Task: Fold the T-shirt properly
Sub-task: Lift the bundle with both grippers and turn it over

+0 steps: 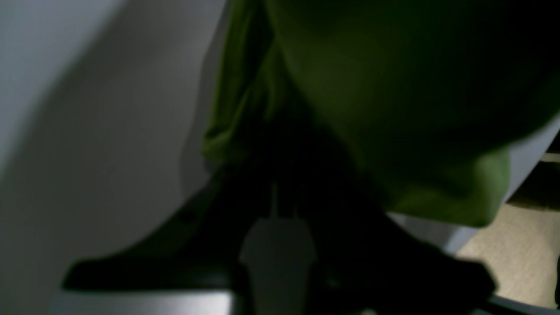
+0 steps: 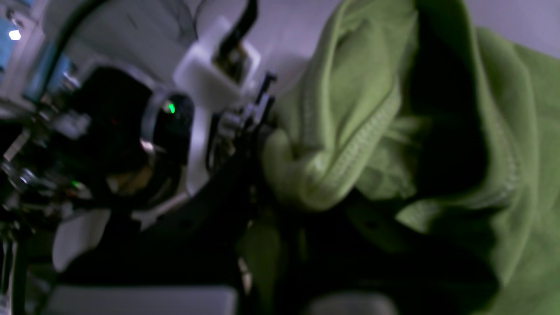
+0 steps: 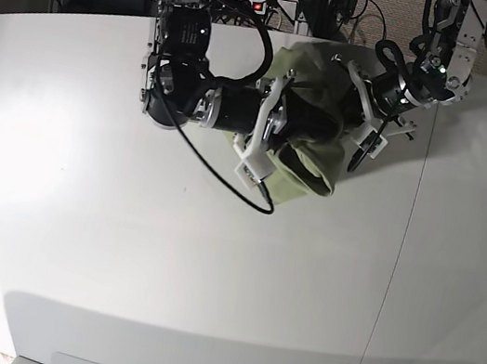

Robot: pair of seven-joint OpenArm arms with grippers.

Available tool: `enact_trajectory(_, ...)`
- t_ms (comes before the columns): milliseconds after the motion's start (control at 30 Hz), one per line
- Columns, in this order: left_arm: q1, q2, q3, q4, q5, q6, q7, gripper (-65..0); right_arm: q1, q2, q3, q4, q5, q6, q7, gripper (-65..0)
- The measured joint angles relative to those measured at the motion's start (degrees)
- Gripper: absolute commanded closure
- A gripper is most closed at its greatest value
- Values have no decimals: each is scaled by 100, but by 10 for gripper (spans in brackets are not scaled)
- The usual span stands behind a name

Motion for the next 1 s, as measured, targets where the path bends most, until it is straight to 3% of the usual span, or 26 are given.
enact_trajectory(267, 9, 0, -2, 0, 2, 0, -2, -13, 4, 17, -70, 0, -168, 2, -26, 0)
enact_trajectory(333, 7, -2, -2, 0, 2, 0, -2, -13, 2, 50, -70, 0, -59, 2, -46, -50)
enact_trajectory(433, 7, -11, -2, 0, 57, 0, -17, -13, 7, 50, -70, 0, 424, 2, -57, -138)
enact_trajectory(733, 0, -11, 4, 2, 326, -48, -94, -13, 15, 50, -70, 236, 1655, 0, -70, -142)
enact_trajectory(900, -2, -11, 4, 2, 326, -50, -94, -13, 15, 50, -70, 356, 1663, 2, -66, -142)
enact_trajectory(1000, -2, -11, 4, 2, 326, -57, -94, -13, 17, 50, -59, 356, 1246, 2, -63, -142)
